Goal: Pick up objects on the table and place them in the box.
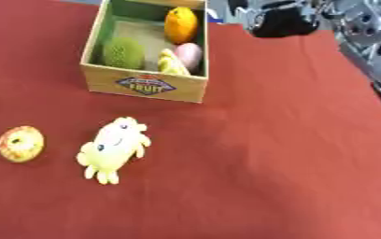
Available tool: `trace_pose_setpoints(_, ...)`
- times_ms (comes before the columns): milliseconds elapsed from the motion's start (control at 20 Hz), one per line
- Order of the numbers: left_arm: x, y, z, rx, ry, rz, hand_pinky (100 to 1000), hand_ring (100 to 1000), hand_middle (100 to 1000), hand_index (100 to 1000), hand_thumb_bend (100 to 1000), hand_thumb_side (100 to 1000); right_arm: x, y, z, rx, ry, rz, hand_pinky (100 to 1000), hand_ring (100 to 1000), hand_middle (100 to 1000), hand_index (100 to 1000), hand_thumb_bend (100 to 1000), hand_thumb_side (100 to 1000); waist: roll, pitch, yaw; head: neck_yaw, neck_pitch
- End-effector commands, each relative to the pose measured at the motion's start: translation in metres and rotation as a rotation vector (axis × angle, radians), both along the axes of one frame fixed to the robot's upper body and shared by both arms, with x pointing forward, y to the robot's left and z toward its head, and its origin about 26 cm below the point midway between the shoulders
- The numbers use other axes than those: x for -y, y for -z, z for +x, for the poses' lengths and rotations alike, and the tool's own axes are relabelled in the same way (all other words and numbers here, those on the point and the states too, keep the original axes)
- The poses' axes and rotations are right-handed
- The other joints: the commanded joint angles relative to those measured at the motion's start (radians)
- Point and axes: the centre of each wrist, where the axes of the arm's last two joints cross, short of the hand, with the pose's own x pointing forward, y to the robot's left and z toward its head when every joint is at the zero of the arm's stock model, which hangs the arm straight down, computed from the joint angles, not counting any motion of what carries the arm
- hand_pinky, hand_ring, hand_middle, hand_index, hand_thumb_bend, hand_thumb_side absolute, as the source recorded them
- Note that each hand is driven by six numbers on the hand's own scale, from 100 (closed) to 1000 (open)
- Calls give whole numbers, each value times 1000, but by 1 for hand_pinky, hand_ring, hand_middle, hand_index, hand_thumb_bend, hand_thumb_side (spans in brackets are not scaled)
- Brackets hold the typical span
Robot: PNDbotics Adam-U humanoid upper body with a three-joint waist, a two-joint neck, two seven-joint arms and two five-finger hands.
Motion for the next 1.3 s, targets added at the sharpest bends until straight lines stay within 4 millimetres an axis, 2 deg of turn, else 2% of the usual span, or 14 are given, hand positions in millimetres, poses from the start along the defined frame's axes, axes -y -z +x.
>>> trace_pose_setpoints(50,-5,-14,-4,25,-21,61,927,722,661,872,100,573,14,-4,-9,82,-45,7,816,743,718,854,100,100,15,-29,-15,30,12)
trace_pose_setpoints(150,-6,-19,-4,34,-22,98,925,722,661,869,100,560,24,9,-10,95,-69,38,817,741,717,849,100,100,25,-33,-33,48,19)
trace_pose_setpoints(250,-8,-27,-4,32,-33,151,921,723,661,868,100,546,33,24,-11,113,-91,72,816,738,714,840,100,251,34,-39,-53,65,25)
trace_pose_setpoints(350,-9,-35,-4,29,-44,213,918,724,662,867,100,542,40,39,-13,129,-108,118,814,734,712,836,100,361,42,-43,-70,79,29)
trace_pose_setpoints(400,-10,-39,-5,23,-56,246,916,725,662,863,100,535,43,48,-14,136,-117,151,813,727,708,830,100,473,47,-45,-78,87,31)
trace_pose_setpoints(550,-12,-51,-6,2,-97,341,911,728,665,862,100,520,50,77,-19,154,-141,252,809,719,705,825,100,553,58,-48,-95,113,37)
trace_pose_setpoints(700,-16,-60,-8,-36,-149,441,908,733,670,864,100,501,51,112,-25,159,-158,351,806,715,705,825,100,586,69,-48,-107,134,39)
trace_pose_setpoints(850,-20,-69,-11,-85,-210,533,904,742,677,869,100,483,49,137,-30,179,-163,425,803,709,701,824,100,595,76,-48,-115,143,45)
trace_pose_setpoints(1050,-29,-82,-12,-200,-310,707,893,755,695,889,100,453,47,153,-34,230,-173,528,801,705,698,820,100,591,86,-52,-121,149,55)
trace_pose_setpoints(1300,-54,-97,4,-354,-402,949,889,794,745,899,113,417,43,166,-37,236,-182,617,796,696,694,817,100,602,95,-57,-130,167,62)
